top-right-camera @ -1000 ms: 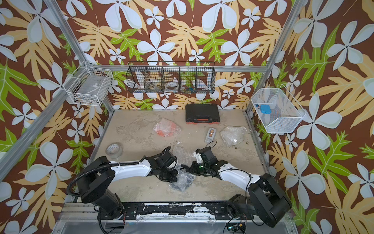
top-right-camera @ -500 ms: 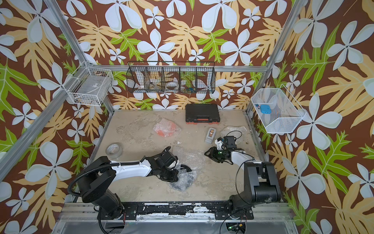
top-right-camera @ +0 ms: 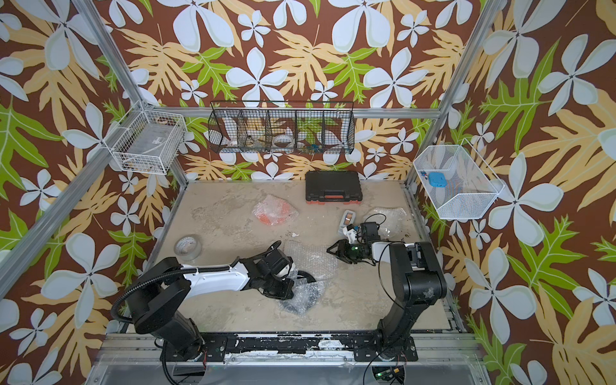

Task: Wrap dinner plates in bubble wrap
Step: Wrap the plate in the bubble wrap.

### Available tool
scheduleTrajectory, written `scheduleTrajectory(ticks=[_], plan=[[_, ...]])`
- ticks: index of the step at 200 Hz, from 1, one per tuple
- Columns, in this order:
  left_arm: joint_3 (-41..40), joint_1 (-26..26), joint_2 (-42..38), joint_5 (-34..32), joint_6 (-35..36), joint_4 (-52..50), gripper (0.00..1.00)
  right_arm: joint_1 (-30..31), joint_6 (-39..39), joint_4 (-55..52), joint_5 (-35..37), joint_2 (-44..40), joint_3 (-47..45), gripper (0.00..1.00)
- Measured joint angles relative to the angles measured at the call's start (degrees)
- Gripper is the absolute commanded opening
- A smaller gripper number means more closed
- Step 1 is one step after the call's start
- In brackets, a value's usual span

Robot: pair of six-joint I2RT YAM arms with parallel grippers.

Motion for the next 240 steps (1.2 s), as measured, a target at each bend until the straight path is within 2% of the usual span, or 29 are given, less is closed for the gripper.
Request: scheduleTrajectory(ticks=[40, 103, 190, 218, 240], plan=[[-0.17, 0.00, -0.15, -0.15, 0.00, 0.15, 0.00, 1.38, 1.05, 0.04, 0.90, 0.42, 0.46, 0.27], [-0.37, 0.00, -0.26, -0.28, 0.00, 0.35, 0.00, 1.36, 1.07, -1.29, 2.62, 0.09, 1.07, 0.12], [-0.61, 0.00, -0.15, 0.17, 0.00, 0.79, 0.00, 1.36, 1.07, -2.32, 2.89, -1.09, 1.36, 0.00], [-1.60, 0.52, -0.44, 1.05, -0.02, 2.25, 0.00, 1.95, 1.51, -3.06, 3.26, -4.55, 0.44, 0.00], [-3.28, 1.53, -1.05, 2.45, -0.20, 4.63, 0.00, 4.70, 2.40, -4.00, 3.69, -9.77, -1.05, 0.00]])
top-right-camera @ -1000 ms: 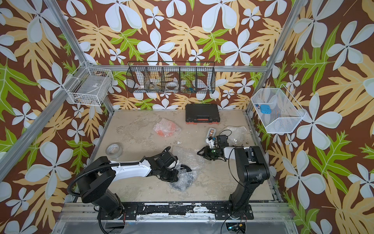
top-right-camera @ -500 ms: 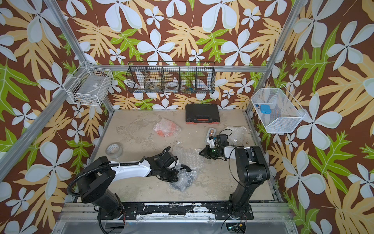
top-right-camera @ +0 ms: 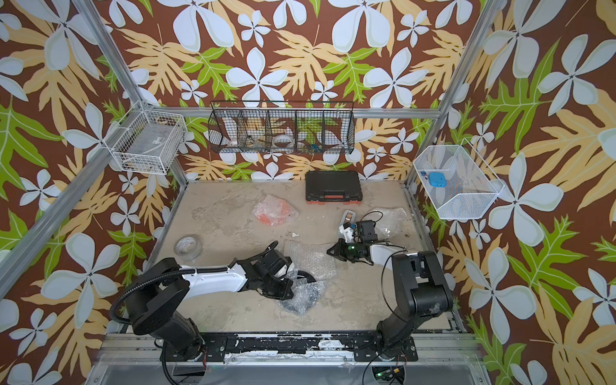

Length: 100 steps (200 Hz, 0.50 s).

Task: Wrap dinner plates in bubble wrap
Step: Wrap the plate in the bubble wrap.

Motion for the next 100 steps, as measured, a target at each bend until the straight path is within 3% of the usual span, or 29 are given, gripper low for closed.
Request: scheduleTrajectory(ticks=[29, 60, 100], plan=[[-2.01, 1.22, -0.57, 2.08, -0.44, 2.93, 0.00, 5.90, 3.43, -1.03, 0.22, -8.57, -3.48, 0.00], [-5.03, 3.02, -0.92, 5.49, -1.44, 7.78, 0.00, 17.20, 10.25, -0.09, 1.11, -16.90, -8.46, 0.00], [-6.80, 3.98, -0.44, 8.44, -2.86, 11.54, 0.00, 30.71, 20.83, 5.92, 4.70, -18.99, -13.70, 0.00]])
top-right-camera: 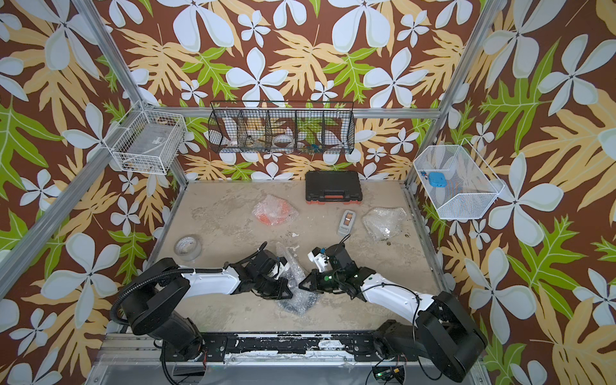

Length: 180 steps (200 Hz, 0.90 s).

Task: Wrap dinner plates in bubble wrap
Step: Wrap the plate in the bubble wrap.

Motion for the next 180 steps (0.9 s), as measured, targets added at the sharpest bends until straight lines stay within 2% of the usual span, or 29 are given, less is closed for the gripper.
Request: scheduleTrajectory(ticks=[34, 76, 97, 131, 156, 180], plan=[[-0.63, 0.00, 0.15, 1.18, -0.37, 1.31, 0.00, 6.21, 5.66, 6.23, 3.19, 5.40, -2.21, 0.00], [-1.40, 0.00, -0.85, 0.68, -1.57, 1.51, 0.00, 8.50, 8.07, 14.05, 3.98, 14.78, -3.06, 0.00], [-0.46, 0.04, -3.23, -1.77, -1.88, -1.53, 0.01, 8.63, 7.80, 16.17, 3.41, 16.81, -3.02, 0.00], [5.95, 2.43, -10.10, -10.88, -1.68, -15.04, 0.06, 8.81, 7.08, 19.06, 3.37, 17.66, -4.04, 0.00], [13.55, 5.27, -13.49, -14.78, -0.48, -21.05, 0.18, 8.79, 6.99, 19.69, 3.19, 18.10, -4.09, 0.00], [21.57, 6.64, -12.74, -16.63, 1.42, -25.24, 0.34, 8.79, 6.99, 19.98, 2.97, 18.45, -3.93, 0.00]])
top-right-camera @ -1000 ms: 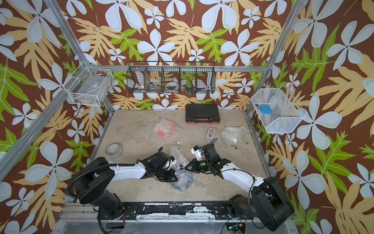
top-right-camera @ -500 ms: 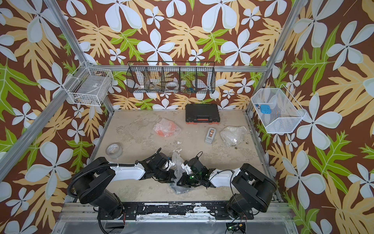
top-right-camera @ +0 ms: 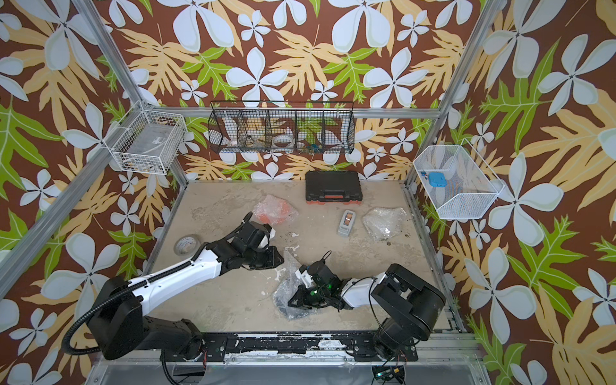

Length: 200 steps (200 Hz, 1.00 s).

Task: Wrap dinner plates in bubble wrap
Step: Wrap the plate in the bubble wrap.

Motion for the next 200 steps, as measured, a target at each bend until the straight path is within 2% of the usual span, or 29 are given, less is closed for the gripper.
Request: scheduleTrajectory(ticks=[45, 79, 144, 178, 200], plan=[[10.80, 0.35, 7.61, -5.53, 3.06, -6.62, 0.57, 0.02, 0.00, -0.24, -0.13, 0.15, 0.33, 0.00], [10.91, 0.35, 10.38, -7.10, 3.34, -8.07, 0.59, 0.02, 0.04, -0.26, -0.13, 0.22, 0.35, 0.00], [7.41, -0.20, 11.54, -1.03, 2.64, -4.44, 0.50, 0.02, 0.09, 0.00, -0.26, 0.50, 0.37, 0.00], [7.41, -0.68, 11.91, 0.44, 2.21, -3.15, 0.27, 0.02, 0.17, 0.11, -0.42, 0.70, 0.48, 0.00], [7.41, -0.76, 11.93, 0.68, 1.66, -2.93, 0.17, 0.02, 0.20, 0.17, -0.44, 0.74, 0.46, 0.00]])
